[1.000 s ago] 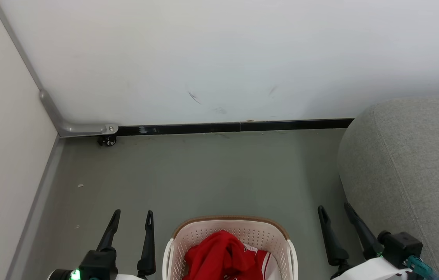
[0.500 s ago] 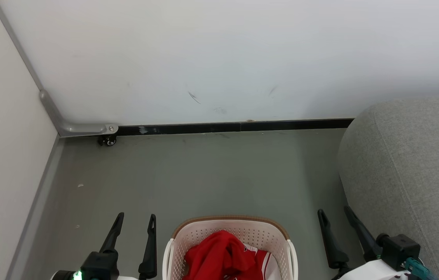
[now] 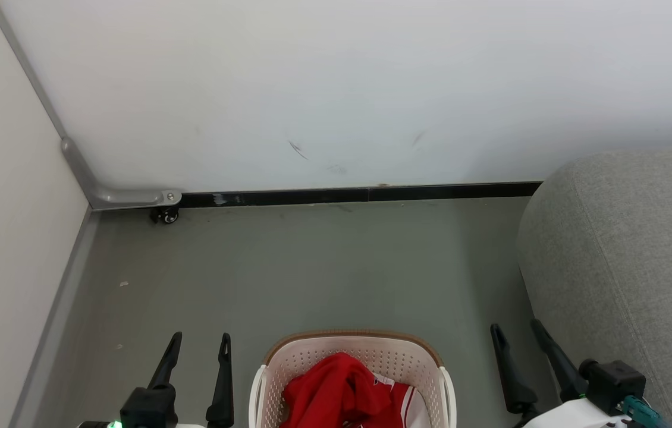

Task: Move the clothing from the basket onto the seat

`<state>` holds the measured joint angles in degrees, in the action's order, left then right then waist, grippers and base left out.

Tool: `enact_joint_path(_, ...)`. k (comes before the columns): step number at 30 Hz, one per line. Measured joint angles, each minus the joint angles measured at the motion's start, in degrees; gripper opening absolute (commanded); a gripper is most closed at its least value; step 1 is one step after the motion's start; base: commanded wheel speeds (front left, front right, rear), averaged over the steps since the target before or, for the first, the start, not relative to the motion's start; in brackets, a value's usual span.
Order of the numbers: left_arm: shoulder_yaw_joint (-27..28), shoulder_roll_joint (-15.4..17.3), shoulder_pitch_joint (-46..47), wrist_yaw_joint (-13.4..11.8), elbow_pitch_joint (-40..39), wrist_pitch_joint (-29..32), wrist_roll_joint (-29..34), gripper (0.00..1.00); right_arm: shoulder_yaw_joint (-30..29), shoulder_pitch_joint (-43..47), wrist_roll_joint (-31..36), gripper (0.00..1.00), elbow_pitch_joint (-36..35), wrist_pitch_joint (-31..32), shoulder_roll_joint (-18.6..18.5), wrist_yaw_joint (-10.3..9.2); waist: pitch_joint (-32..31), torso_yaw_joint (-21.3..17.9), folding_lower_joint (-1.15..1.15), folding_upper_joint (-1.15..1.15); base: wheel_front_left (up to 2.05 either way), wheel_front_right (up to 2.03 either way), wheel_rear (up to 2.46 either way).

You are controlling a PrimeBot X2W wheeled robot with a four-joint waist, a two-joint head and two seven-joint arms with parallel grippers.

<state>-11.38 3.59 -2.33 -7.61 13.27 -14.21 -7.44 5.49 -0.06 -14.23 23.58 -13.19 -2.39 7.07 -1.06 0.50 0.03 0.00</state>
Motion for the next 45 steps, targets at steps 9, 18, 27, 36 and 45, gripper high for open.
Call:
enact_joint_path(9,0.6,-0.1,0.0,-0.2,0.4,0.0,0.0,1.0,-1.3,-0.2,0.0,1.0,1.5,0.2,0.0,0.0,-0.1,-0.1,-0.01,0.0,0.0,0.0,0.0)
enact_joint_path(18,0.5,-0.2,0.0,-0.2,0.4,0.0,0.0,1.0,-1.2,-0.3,-0.2,1.0,2.7,1.9,0.0,0.0,-0.2,-0.2,-0.01,0.0,0.0,0.0,0.0)
enact_joint_path(27,0.6,-0.2,0.1,-0.2,0.4,0.0,0.0,1.0,-1.0,-1.4,-0.5,1.0,2.0,2.4,0.0,0.0,-0.3,0.0,-0.01,0.0,0.0,0.0,0.0)
enact_joint_path(36,0.7,-0.3,0.2,-0.2,0.9,0.0,0.0,1.0,-0.4,-1.4,-0.5,1.0,1.9,3.1,0.0,0.0,-0.3,0.1,-0.01,0.0,0.0,0.0,0.0)
enact_joint_path(45,0.9,-0.3,0.3,-0.5,1.4,0.0,0.1,1.0,-0.4,-1.4,-0.5,1.0,1.7,3.1,0.0,0.0,-0.4,0.1,-0.01,0.0,0.0,0.0,0.0)
